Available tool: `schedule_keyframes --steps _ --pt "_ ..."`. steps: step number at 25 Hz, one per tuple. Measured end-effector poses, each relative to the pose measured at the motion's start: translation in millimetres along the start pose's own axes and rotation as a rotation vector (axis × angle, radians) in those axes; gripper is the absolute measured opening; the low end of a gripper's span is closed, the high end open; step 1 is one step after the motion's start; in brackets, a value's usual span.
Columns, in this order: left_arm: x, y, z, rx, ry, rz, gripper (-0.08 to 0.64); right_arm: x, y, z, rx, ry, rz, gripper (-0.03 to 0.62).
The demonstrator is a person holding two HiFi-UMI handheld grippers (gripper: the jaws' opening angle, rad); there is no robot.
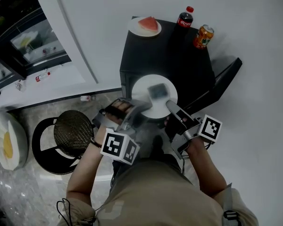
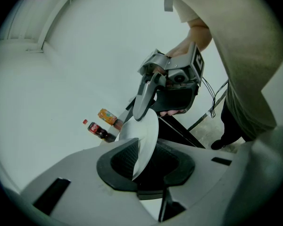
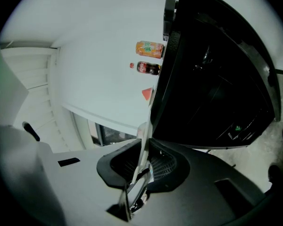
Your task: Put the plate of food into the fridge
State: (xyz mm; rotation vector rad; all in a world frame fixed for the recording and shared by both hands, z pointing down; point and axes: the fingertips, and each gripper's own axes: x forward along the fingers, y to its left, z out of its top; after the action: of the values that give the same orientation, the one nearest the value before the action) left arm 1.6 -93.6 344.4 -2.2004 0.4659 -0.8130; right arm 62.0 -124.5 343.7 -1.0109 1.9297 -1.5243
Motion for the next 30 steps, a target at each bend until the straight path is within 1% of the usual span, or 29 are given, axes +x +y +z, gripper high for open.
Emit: schedule_keyframes --steps 8,14,24,30 --pt "-12.3 -11.1 -3.6 -0.014 -0.007 -0.009 0.078 -3.6 -1.4 -16.7 0.008 -0.007 -0.009 0.055" --pt "-17.2 -20.5 -1.6 -0.018 -0.030 -0.019 0.079 -12.4 -3.5 -25.2 0.025 -0.031 -0.012 0.055" --pt "-13.7 -34.8 9.1 -0.017 -0.046 -0.051 0.080 -31.1 -12.3 -27.7 0.052 -0.063 -0.033 0.055" --pt "-10.2 -41.3 15.9 -0.029 -0.046 -0.066 0.083 -40.6 -15.8 -26.7 0.068 -0.073 -0.030 0.055"
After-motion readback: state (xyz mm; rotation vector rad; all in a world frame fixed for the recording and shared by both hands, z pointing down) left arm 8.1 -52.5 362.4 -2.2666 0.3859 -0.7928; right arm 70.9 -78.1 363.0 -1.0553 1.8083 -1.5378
